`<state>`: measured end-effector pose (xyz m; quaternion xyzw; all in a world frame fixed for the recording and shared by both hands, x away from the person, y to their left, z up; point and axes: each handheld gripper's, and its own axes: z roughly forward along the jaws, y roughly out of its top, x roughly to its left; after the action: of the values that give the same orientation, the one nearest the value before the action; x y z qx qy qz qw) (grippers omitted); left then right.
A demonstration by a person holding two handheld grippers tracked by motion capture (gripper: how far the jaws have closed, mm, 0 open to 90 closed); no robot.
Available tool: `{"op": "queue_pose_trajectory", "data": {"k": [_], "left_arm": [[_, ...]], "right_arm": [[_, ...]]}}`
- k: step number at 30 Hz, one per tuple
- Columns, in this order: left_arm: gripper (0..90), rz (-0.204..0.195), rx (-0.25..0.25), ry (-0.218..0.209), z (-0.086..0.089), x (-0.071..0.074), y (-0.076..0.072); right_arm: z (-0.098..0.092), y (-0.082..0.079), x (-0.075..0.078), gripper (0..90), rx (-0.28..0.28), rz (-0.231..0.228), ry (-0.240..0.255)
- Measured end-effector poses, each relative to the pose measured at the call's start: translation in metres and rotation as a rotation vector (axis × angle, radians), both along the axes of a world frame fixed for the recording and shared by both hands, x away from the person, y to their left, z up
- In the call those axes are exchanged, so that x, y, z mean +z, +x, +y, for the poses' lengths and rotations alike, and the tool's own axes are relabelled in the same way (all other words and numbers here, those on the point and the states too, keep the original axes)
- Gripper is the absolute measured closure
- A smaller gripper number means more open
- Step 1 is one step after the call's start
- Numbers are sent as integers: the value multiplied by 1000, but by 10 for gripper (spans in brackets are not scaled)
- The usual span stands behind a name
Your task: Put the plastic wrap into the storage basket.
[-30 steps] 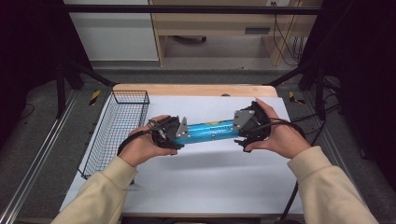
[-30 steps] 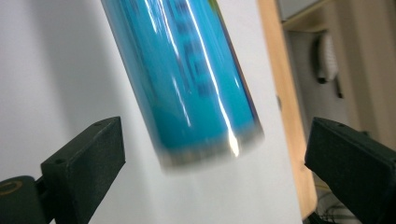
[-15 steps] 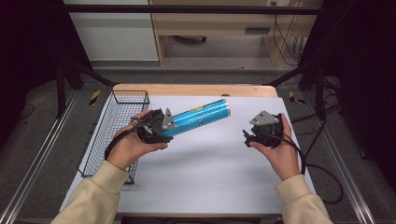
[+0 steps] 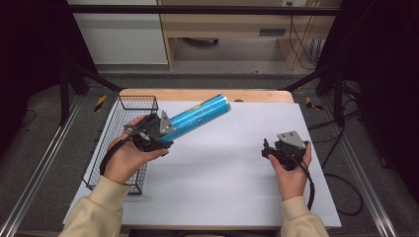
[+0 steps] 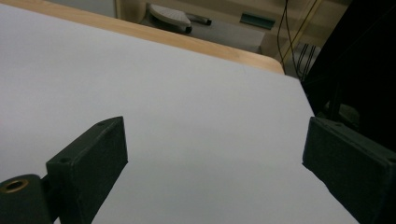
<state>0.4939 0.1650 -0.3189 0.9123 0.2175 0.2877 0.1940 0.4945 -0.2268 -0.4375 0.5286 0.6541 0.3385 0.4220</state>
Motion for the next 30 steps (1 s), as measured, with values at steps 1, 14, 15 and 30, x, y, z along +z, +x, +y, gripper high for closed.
{"op": "queue_pose_trajectory", "data": {"k": [1,14,15,30], "left_arm": [[313,1,6,1,1,0,0],[314,29,188,-7,18,10,-15],[314,31,207,-9,20,10,-17],[316,45,382,-53,40,20,-41]], "right_arm": [[0,-2,-3,60,5,8,13],[13,-7,-10,64,68,39,22],[12,-7,-10,64,67,43,26],[9,-18,-2,71,78,13,53]]}}
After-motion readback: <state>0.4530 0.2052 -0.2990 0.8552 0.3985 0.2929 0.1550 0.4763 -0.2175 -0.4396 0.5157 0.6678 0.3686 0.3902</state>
